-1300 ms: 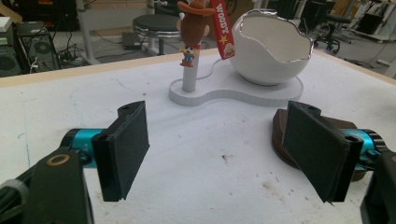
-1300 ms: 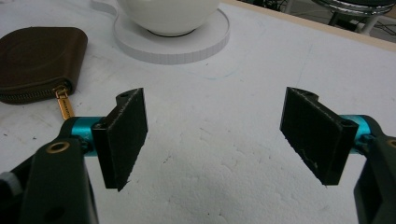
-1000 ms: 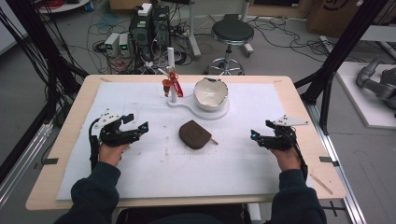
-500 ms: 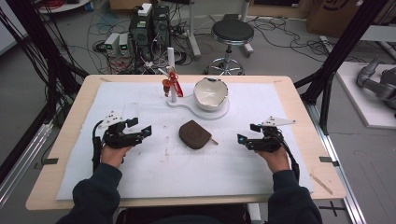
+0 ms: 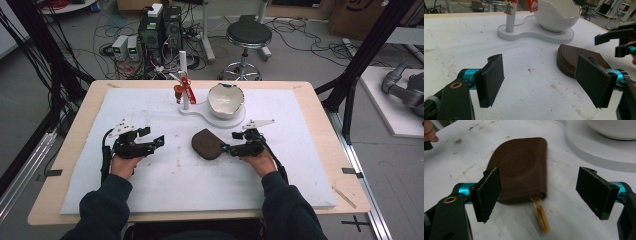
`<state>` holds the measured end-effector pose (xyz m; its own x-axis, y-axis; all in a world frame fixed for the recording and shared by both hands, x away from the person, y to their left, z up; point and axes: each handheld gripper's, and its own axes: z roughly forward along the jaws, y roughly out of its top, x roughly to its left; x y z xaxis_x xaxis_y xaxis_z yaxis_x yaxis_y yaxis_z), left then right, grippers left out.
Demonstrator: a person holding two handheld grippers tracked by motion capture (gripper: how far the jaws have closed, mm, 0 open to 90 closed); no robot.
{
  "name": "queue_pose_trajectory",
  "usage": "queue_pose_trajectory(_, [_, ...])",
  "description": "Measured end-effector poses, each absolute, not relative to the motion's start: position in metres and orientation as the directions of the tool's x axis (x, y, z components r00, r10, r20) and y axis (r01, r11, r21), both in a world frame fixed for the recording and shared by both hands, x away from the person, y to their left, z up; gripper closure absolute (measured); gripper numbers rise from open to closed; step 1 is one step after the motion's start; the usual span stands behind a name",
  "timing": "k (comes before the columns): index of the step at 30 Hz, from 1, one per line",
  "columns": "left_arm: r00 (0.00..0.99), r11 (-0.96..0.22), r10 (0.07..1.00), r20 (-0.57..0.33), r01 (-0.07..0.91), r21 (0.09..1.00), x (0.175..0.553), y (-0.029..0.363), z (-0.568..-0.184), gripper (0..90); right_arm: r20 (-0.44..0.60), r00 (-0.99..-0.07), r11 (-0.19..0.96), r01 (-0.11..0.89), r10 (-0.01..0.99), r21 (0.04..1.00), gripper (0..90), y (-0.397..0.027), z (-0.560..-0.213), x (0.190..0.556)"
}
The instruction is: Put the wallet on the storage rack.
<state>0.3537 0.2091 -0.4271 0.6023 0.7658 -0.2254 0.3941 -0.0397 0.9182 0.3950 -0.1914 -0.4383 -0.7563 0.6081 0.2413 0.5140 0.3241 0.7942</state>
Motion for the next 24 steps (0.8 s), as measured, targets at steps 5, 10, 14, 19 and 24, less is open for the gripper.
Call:
queue_pose_trajectory(5, [0.606, -0.046, 0.764, -0.222, 0.394, 0.918, 0.354, 0.209, -0.428, 23.6, 0.237, -0.784, 0.406, 0.523, 0.573, 0.749, 23.4, -0.166, -0.450, 0.401])
queue_pose_trajectory(10, [0.608, -0.044, 0.760, -0.228, 0.398, 0.916, 0.355, 0.207, -0.429, 24.1, 0.269, -0.791, 0.407, 0.534, 0.549, 0.741, 30.0, -0.167, -0.451, 0.403])
queue_pose_trajectory(14, [0.611, -0.048, 0.758, -0.229, 0.403, 0.914, 0.356, 0.205, -0.430, 24.2, 0.179, -0.829, 0.472, 0.464, 0.530, 0.749, 33.3, -0.162, -0.446, 0.399])
queue_pose_trajectory(19, [0.612, -0.016, 0.742, -0.274, 0.425, 0.905, 0.359, 0.204, -0.433, 24.2, 0.022, -0.871, 0.552, 0.330, 0.491, 0.766, 34.0, -0.154, -0.438, 0.389])
queue_pose_trajectory(24, [0.634, 0.015, 0.698, -0.334, 0.453, 0.892, 0.365, 0.196, -0.437, 24.0, -0.120, -0.893, 0.610, 0.193, 0.434, 0.768, 34.4, -0.147, -0.433, 0.378])
